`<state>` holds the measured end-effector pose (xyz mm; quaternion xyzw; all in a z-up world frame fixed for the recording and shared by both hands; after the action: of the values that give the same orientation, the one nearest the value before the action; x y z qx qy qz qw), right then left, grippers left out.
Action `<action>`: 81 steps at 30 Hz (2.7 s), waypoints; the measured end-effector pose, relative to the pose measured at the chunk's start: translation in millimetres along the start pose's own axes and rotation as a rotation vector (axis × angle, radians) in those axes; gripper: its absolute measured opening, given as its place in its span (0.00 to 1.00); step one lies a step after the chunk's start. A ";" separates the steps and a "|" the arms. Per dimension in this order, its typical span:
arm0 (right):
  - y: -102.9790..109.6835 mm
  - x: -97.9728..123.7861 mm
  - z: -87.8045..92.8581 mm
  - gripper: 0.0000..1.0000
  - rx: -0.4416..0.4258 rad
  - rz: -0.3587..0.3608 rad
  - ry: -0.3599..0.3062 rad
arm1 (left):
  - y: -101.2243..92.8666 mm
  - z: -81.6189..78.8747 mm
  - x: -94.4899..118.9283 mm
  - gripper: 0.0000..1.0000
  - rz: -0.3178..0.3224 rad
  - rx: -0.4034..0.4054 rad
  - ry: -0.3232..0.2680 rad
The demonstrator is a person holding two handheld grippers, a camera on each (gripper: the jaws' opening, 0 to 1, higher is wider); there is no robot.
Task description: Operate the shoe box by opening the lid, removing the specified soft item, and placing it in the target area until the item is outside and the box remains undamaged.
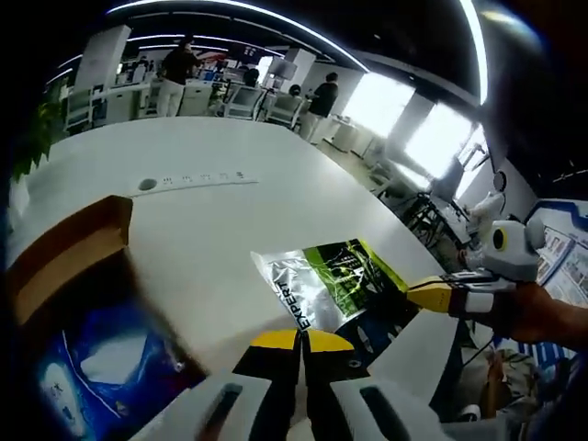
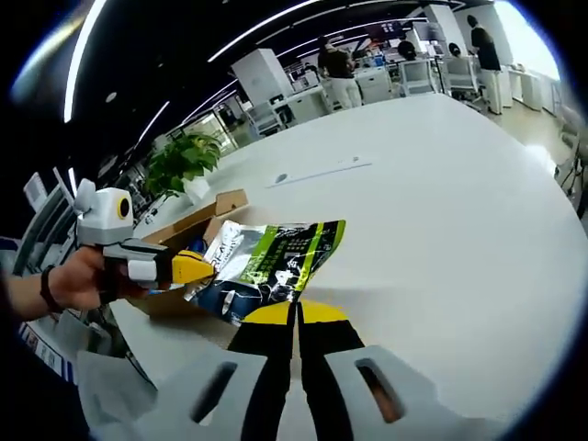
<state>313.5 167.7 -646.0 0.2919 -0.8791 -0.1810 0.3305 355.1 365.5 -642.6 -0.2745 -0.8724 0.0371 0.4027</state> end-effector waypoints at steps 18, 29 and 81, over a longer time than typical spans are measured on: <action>-14.7 6.2 13.6 0.00 -0.024 0.011 0.012 | -11.6 12.0 -12.4 0.01 -0.006 -0.027 0.037; -24.6 0.7 24.8 0.00 -0.021 0.011 0.055 | -13.5 24.5 -22.5 0.01 -0.025 -0.039 0.071; -72.4 -23.8 44.5 0.00 -0.104 0.032 0.144 | -10.3 41.4 -75.8 0.03 -0.181 -0.171 0.205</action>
<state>326.0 133.0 -726.2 0.2723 -0.8470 -0.1997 0.4105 360.3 324.7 -719.2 -0.2304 -0.8479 -0.1020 0.4664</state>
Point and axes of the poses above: the point that each gripper's makers call its tool centre point, and the gripper's own axes: x roughly backward along the fingers, y roughly to its left, z roughly out of its underside, the point moved 7 cm from there along x, roughly backward along the fingers, and after that the axes turned 10 degrees about -z, right-handed, at the moved point
